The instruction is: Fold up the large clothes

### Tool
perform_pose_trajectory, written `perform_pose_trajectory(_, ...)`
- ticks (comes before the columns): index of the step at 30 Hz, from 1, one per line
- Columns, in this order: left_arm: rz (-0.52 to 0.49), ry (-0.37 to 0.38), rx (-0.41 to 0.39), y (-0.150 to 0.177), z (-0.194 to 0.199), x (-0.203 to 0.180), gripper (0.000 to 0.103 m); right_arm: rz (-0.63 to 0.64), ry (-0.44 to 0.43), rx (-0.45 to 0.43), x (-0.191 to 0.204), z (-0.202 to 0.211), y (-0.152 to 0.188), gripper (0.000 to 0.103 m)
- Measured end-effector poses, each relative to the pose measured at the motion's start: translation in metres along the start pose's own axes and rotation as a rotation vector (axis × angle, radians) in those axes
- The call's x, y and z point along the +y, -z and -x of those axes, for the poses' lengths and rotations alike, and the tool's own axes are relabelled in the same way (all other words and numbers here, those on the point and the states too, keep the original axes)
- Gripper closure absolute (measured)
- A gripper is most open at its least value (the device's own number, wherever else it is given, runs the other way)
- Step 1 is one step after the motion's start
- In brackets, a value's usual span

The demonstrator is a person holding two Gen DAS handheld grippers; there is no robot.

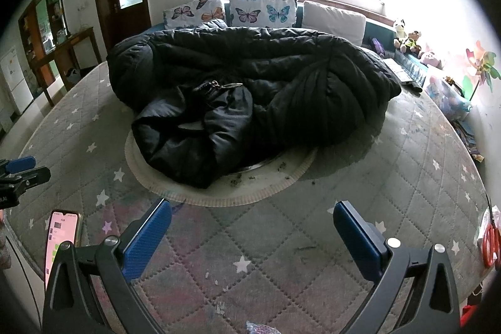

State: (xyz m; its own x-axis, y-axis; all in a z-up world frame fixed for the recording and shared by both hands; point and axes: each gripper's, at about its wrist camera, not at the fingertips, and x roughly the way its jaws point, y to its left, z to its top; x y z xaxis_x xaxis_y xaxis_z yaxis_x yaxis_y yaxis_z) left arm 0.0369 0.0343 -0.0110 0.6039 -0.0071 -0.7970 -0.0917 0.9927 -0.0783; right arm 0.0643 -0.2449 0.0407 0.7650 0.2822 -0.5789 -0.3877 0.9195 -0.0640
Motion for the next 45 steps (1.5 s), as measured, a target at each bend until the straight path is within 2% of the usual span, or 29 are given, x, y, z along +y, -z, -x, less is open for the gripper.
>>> perform_pose_trajectory(30,0.008,-0.019,0.000,-0.014,-0.004,0.015,0.012,0.013,-0.013,0.026,0.007,-0.011,-0.004,0.000)
perform_pose_trajectory(45,-0.038,-0.002,0.000,-0.036,-0.009,-0.001,0.012,0.024,0.004,0.036,0.002,-0.017,-0.012,0.000)
